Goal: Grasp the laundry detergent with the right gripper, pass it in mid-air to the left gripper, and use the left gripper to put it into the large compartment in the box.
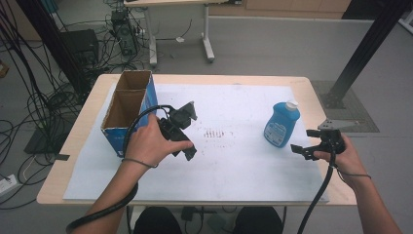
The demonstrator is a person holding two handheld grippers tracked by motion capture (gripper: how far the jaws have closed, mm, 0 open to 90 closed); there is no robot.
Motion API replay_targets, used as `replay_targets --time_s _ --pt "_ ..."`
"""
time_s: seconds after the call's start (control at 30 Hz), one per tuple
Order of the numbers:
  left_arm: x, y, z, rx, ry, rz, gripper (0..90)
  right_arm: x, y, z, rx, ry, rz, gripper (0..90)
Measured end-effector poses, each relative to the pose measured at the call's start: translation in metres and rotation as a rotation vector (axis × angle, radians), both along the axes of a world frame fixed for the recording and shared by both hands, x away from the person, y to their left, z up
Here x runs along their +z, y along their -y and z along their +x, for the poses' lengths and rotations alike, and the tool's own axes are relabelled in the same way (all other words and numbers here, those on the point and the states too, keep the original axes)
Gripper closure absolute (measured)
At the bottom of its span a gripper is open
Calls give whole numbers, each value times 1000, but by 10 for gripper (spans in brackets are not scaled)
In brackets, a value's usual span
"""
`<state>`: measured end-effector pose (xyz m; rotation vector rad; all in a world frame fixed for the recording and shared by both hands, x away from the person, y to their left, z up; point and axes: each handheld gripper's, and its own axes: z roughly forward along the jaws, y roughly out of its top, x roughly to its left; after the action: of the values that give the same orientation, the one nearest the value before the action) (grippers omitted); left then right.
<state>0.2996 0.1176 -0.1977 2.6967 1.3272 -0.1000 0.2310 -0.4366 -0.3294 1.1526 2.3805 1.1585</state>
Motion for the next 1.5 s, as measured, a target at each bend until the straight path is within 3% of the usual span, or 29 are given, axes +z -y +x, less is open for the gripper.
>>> replay_targets --time_s 0.33,0.43,0.87,1.5 --pt "-2 3 -1 2 -1 -6 73 -16 9 -6 7 80 76 40" --pt "-3 4 -2 3 1 -5 72 -20 9 -7 5 90 79 42" --pt "-3 1 0 15 -1 -3 68 -34 8 -5 12 105 94 46" --pt "-4 1 3 17 -4 -7 67 -38 -3 7 14 101 84 41"
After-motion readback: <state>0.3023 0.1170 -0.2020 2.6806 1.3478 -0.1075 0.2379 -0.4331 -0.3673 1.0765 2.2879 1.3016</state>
